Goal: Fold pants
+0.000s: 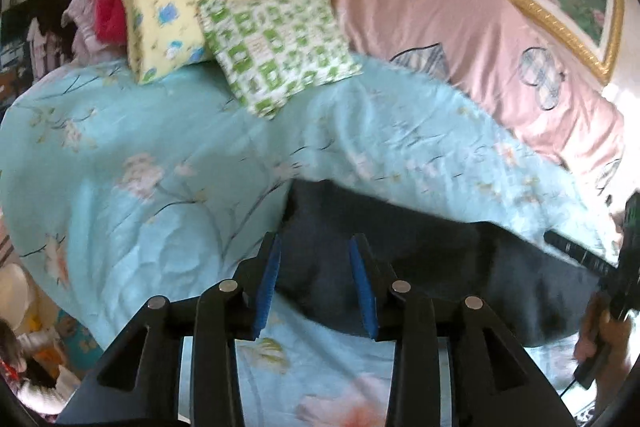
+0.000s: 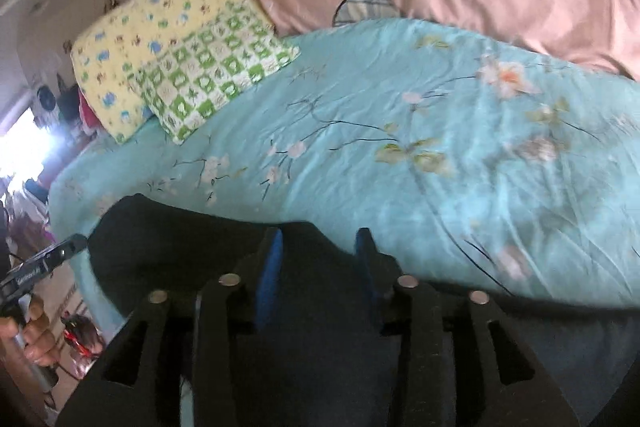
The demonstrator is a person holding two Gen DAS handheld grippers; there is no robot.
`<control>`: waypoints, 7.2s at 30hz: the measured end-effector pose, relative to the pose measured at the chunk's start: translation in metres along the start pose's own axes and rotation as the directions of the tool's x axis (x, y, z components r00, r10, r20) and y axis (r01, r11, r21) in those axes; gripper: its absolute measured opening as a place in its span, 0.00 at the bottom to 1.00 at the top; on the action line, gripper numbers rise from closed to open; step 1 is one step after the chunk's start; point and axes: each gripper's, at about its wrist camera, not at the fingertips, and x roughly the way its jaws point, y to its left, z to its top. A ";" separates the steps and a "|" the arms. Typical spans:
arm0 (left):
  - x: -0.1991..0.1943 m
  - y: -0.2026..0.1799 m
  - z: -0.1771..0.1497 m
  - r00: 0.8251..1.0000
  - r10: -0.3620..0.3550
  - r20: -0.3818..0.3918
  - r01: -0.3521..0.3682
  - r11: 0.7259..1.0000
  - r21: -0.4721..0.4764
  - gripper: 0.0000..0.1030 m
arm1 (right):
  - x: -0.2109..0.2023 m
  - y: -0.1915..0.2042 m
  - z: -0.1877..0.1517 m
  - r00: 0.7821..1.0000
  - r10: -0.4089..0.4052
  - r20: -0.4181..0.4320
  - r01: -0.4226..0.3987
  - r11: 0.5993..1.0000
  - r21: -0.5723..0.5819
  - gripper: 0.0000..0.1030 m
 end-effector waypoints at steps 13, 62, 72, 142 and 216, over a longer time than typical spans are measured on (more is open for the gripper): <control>0.016 -0.122 -0.018 0.988 -0.125 -0.093 0.144 0.963 0.229 0.43 | -0.092 -0.057 -0.067 0.995 -0.087 0.044 0.077 0.981 0.180 0.43; 0.085 -0.436 -0.043 0.729 -0.419 -0.541 0.680 0.533 0.503 0.53 | -0.219 -0.209 -0.142 0.939 -0.326 0.107 0.183 0.738 0.649 0.52; 0.113 -0.491 -0.058 0.663 -0.384 -0.642 0.740 0.469 0.482 0.54 | -0.217 -0.231 -0.148 0.952 -0.288 0.104 0.129 0.686 0.716 0.52; 0.109 -0.342 -0.012 0.512 -0.632 -0.582 0.841 0.507 0.188 0.10 | -0.112 -0.132 -0.087 0.883 0.333 0.331 -0.468 0.687 0.556 0.12; 0.027 -0.009 -0.067 0.944 -0.242 -0.225 0.169 0.938 -0.302 0.39 | -0.003 0.018 -0.041 0.920 0.384 -0.072 -0.355 0.898 0.260 0.48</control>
